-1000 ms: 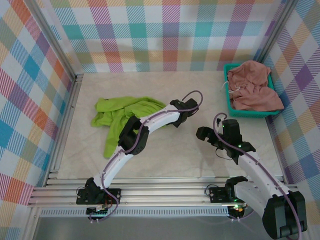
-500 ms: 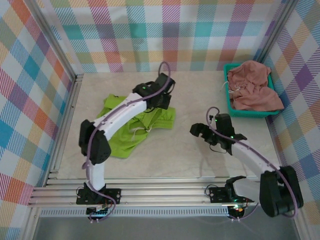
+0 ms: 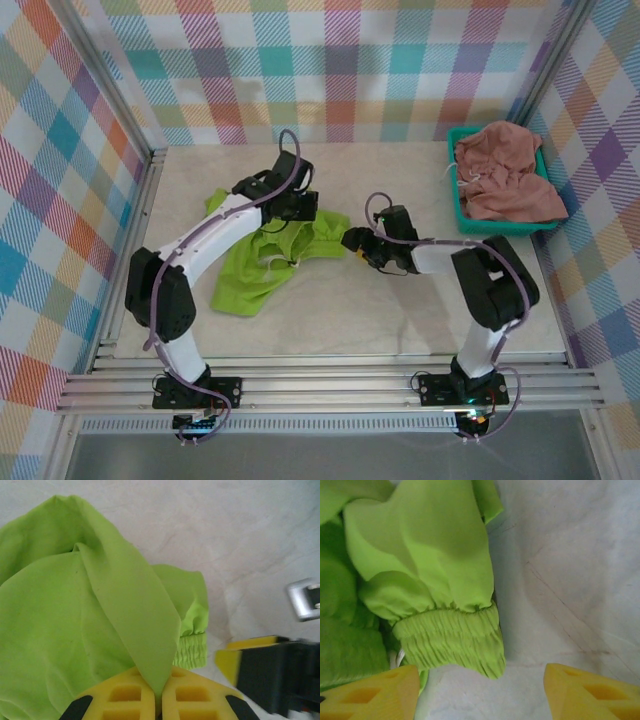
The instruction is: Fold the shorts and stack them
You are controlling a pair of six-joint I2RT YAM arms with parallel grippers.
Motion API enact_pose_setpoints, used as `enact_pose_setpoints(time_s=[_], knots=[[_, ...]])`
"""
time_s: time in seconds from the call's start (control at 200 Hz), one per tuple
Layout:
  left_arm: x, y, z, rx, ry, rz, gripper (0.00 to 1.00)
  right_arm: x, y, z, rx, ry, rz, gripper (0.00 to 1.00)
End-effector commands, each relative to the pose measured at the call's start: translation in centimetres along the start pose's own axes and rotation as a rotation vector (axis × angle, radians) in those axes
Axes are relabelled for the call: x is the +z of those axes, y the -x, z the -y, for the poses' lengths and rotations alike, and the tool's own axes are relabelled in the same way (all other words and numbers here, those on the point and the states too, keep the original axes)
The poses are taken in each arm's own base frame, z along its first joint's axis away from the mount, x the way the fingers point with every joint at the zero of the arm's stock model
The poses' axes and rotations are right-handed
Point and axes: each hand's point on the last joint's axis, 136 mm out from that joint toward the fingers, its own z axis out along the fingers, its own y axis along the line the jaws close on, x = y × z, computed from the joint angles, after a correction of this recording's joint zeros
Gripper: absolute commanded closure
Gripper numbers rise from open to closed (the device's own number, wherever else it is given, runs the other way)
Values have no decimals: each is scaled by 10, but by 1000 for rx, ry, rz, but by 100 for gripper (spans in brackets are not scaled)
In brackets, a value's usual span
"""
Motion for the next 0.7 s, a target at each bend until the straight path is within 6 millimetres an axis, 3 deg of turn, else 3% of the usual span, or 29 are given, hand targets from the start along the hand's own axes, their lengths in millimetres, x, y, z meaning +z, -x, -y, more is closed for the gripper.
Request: enact_pose_setpoints(time_s=[0.0, 0.28, 0.695], knots=[[-32, 27, 5, -48, -77, 108, 100, 11, 9, -27, 7, 100, 17, 38], [-45, 33, -3, -66, -84, 142, 100, 42, 10, -20, 3, 75, -9, 43], [-79, 68, 2, -85, -139, 222, 100, 42, 3, -45, 6, 189, -2, 47]])
